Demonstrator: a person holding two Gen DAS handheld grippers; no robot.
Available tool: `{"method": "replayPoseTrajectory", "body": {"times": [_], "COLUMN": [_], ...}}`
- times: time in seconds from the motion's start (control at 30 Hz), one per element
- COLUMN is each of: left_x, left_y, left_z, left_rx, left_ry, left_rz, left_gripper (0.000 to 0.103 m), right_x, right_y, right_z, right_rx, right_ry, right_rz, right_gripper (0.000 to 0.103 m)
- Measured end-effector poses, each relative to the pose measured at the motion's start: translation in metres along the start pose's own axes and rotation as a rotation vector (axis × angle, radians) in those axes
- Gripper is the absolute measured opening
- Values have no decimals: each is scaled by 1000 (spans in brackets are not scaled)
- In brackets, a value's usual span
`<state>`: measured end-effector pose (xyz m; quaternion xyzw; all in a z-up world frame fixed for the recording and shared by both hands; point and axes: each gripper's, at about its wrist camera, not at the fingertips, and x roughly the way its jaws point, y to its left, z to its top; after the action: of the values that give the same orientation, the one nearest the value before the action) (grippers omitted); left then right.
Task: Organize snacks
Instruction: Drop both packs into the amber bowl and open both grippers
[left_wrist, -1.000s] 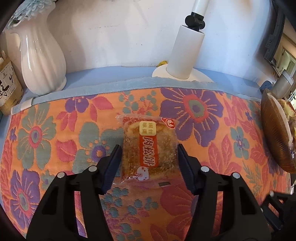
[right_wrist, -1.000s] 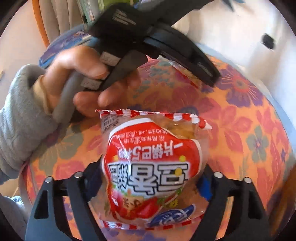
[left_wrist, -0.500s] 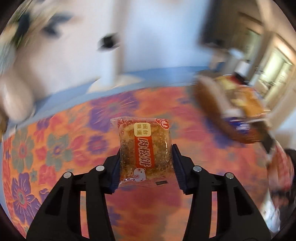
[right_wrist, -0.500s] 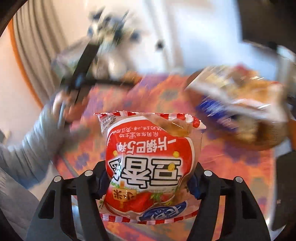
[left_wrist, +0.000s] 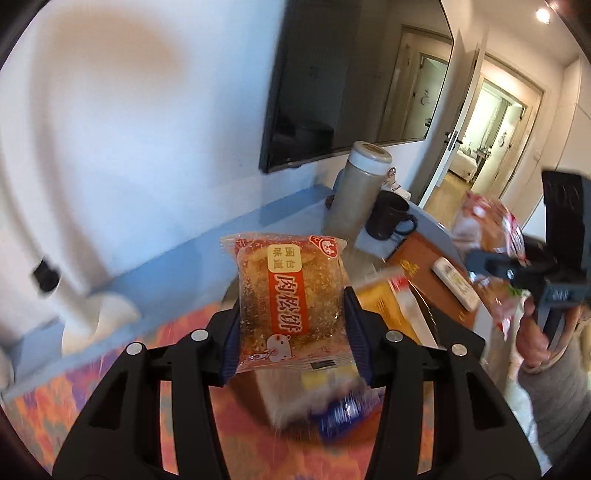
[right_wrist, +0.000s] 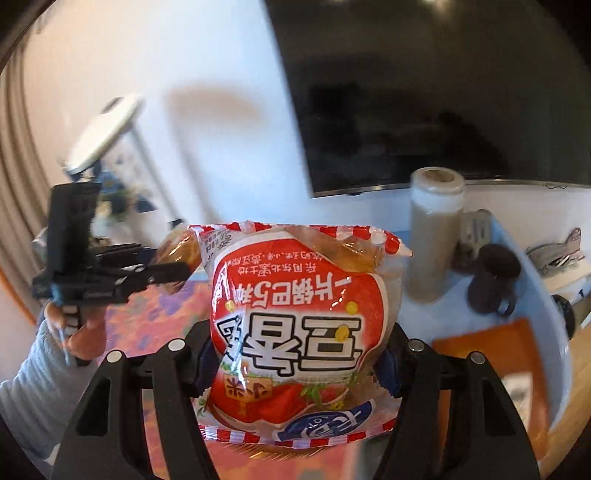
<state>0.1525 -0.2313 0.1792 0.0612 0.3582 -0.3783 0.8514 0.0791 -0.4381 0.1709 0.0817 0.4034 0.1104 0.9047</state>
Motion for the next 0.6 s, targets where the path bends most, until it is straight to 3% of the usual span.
{"method": "replayPoseTrajectory", "body": {"times": [0.17,0.23,0.27,0.3,0.37,0.53,0.6], "left_x": [49,69,78,86,98,107,107], "left_y": [-1,5,7,9,13,24,22], "left_z": [19,23,25,26,29,29,27], "left_rx": [28,20,15,9,-4,-28,-32], "left_ry": [33,70,91,109,141,164,162], "left_rz": [1,-25,-44,-61,-89,-111,-118], "left_gripper": [49,50,51,57,75,75,75], "right_x": [48,69,79,87,105,108,103], "right_y": [-36,-41,-45,-50,-60,-94,-99], "right_z": [23,24,25,25,26,30,27], "right_rx": [-15,-3,13,31,57,173,199], "right_ry": [103,176,222,264,333,347,339], "right_rz": [81,197,243,266,271,252,289], "right_gripper": [68,72,91,98,98,98,98]}}
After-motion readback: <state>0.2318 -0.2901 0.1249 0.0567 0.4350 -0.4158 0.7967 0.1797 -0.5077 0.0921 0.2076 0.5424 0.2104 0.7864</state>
